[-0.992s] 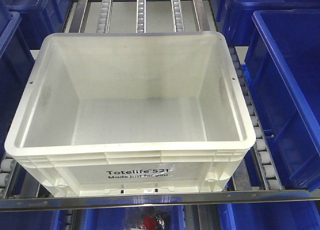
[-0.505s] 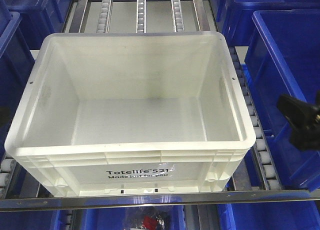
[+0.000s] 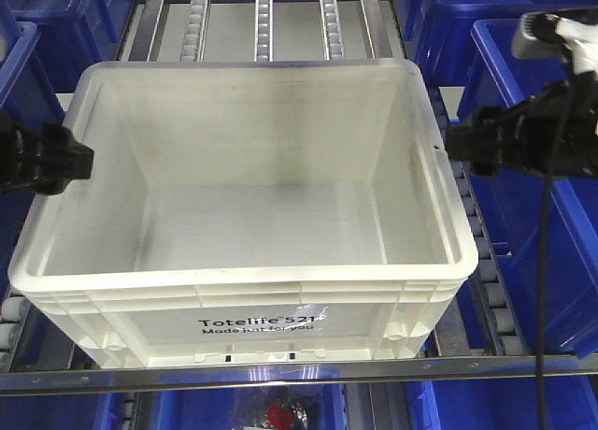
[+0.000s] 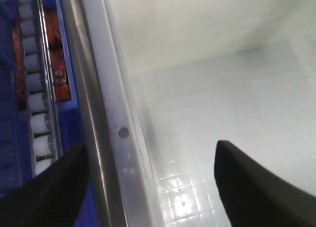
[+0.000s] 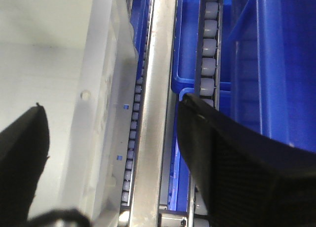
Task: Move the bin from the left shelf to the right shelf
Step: 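Lower both grippers onto the tote's two side rims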
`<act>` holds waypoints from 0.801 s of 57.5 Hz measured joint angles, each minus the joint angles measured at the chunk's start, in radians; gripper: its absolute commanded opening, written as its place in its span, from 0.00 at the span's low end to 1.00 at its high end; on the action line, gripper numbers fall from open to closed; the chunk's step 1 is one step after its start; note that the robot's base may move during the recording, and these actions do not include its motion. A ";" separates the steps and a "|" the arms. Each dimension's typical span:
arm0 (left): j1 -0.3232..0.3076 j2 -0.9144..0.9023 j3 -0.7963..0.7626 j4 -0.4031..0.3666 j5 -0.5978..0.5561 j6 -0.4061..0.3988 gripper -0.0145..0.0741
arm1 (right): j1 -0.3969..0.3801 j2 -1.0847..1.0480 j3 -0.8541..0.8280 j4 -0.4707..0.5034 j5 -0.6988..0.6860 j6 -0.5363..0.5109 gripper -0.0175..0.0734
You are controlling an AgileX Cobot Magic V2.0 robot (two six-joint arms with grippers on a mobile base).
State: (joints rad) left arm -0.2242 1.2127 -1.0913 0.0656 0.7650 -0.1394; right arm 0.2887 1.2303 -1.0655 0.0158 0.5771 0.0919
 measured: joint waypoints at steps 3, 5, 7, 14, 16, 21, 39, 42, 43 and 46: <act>0.000 0.037 -0.029 0.017 0.013 -0.023 0.74 | 0.000 0.032 -0.033 0.001 0.023 0.000 0.76; 0.000 0.057 -0.045 0.030 0.022 -0.041 0.74 | 0.000 0.053 -0.055 0.003 0.039 0.000 0.76; 0.000 0.074 -0.060 0.044 0.032 -0.059 0.74 | 0.000 0.074 -0.075 0.005 0.056 0.000 0.76; 0.000 0.114 -0.087 0.073 0.046 -0.102 0.74 | 0.000 0.139 -0.133 0.029 0.112 -0.022 0.76; 0.000 0.120 -0.091 0.075 0.046 -0.106 0.74 | 0.000 0.156 -0.145 0.040 0.126 -0.037 0.76; 0.000 0.134 -0.093 0.077 0.046 -0.114 0.74 | 0.000 0.196 -0.168 0.074 0.150 -0.075 0.76; 0.000 0.182 -0.095 0.077 0.057 -0.117 0.71 | 0.000 0.302 -0.237 0.119 0.215 -0.114 0.71; 0.000 0.186 -0.095 0.077 0.058 -0.117 0.67 | 0.000 0.315 -0.247 0.119 0.225 -0.114 0.68; 0.000 0.187 -0.095 0.077 0.059 -0.117 0.66 | 0.000 0.318 -0.250 0.120 0.229 -0.114 0.66; 0.000 0.187 -0.095 0.077 0.059 -0.117 0.61 | 0.000 0.331 -0.259 0.120 0.238 -0.114 0.62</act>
State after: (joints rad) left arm -0.2242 1.3995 -1.1865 0.1430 0.8241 -0.2559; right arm 0.2887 1.5608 -1.3243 0.1359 0.8152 -0.0218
